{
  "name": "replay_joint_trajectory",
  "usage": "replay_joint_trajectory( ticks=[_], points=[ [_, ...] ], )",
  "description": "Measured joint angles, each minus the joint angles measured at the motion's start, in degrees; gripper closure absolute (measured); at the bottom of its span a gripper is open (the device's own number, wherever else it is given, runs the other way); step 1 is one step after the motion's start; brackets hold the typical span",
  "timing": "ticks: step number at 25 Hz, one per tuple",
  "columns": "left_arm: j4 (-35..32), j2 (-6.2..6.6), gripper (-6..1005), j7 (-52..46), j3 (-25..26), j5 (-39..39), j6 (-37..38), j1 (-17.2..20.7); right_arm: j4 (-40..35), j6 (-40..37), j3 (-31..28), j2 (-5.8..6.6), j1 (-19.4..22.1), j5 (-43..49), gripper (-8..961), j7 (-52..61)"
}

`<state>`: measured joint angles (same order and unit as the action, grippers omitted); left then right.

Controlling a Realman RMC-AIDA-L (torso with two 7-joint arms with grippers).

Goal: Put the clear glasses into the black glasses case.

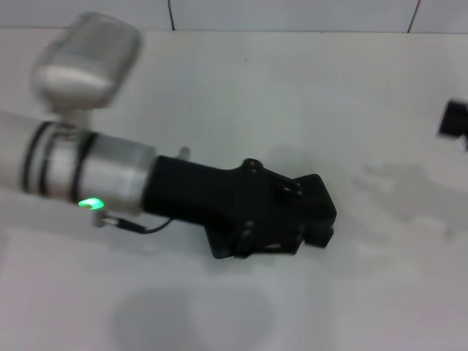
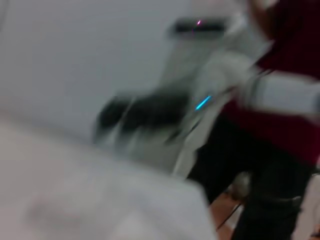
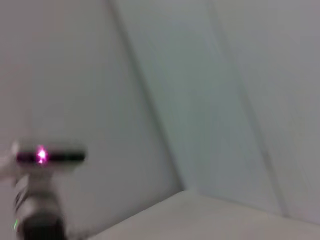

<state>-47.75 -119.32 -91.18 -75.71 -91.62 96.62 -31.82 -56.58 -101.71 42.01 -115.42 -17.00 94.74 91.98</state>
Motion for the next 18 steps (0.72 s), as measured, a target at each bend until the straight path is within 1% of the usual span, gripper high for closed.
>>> replay_joint_trajectory(
  ticks=[2, 3, 4, 5, 7, 9, 11, 13, 14, 18],
  points=[
    [-5.4, 0.06, 767, 3.1, 1.7, 2.1, 4.7, 4.0, 1.8, -0.6, 3.6, -0.25, 0.0, -1.0, 755, -2.5],
    [-6.9, 0.06, 766, 3.6, 2.5, 2.5, 5.9, 5.1, 3.0, -0.8, 5.0, -0.39, 0.0, -1.9, 755, -3.8],
    [-8.6, 0.09, 765, 4.1, 3.6, 3.0, 7.2, 6.4, 4.9, -1.2, 6.8, -0.39, -0.2, -3.3, 719, -5.7],
    [-9.7, 0.26, 714, 4.1, 4.8, 3.1, 8.3, 7.2, 7.4, -1.9, 9.1, -0.38, -0.6, -5.1, 684, -8.1],
    [-10.0, 0.8, 613, 4.1, 6.2, 3.1, 9.9, 8.2, 11.9, -3.9, 13.2, -0.36, -1.9, -7.1, 612, -12.9],
    [-9.8, 1.35, 511, 4.2, 7.7, 2.9, 10.4, 9.1, 12.7, -4.5, 14.0, -0.39, -2.4, -7.1, 541, -14.0],
    [-9.4, 1.85, 451, 4.4, 9.0, 2.8, 10.5, 10.3, 13.7, -5.4, 16.8, -0.49, -3.3, -7.1, 475, -15.7],
    [-9.2, 2.0, 391, 4.6, 9.6, 2.9, 10.6, 10.7, 13.8, -5.4, 19.4, -0.49, -3.9, -7.1, 410, -16.4],
    [-8.4, 2.12, 361, 4.9, 11.4, 3.0, 10.6, 11.7, 13.8, -5.3, 20.6, -0.49, -4.3, -7.1, 377, -16.6],
    [-6.4, 2.21, 325, 6.4, 14.3, 2.8, 10.9, 12.4, 13.9, -5.0, 22.4, -0.56, -5.3, -7.1, 249, -17.3]
  ],
)
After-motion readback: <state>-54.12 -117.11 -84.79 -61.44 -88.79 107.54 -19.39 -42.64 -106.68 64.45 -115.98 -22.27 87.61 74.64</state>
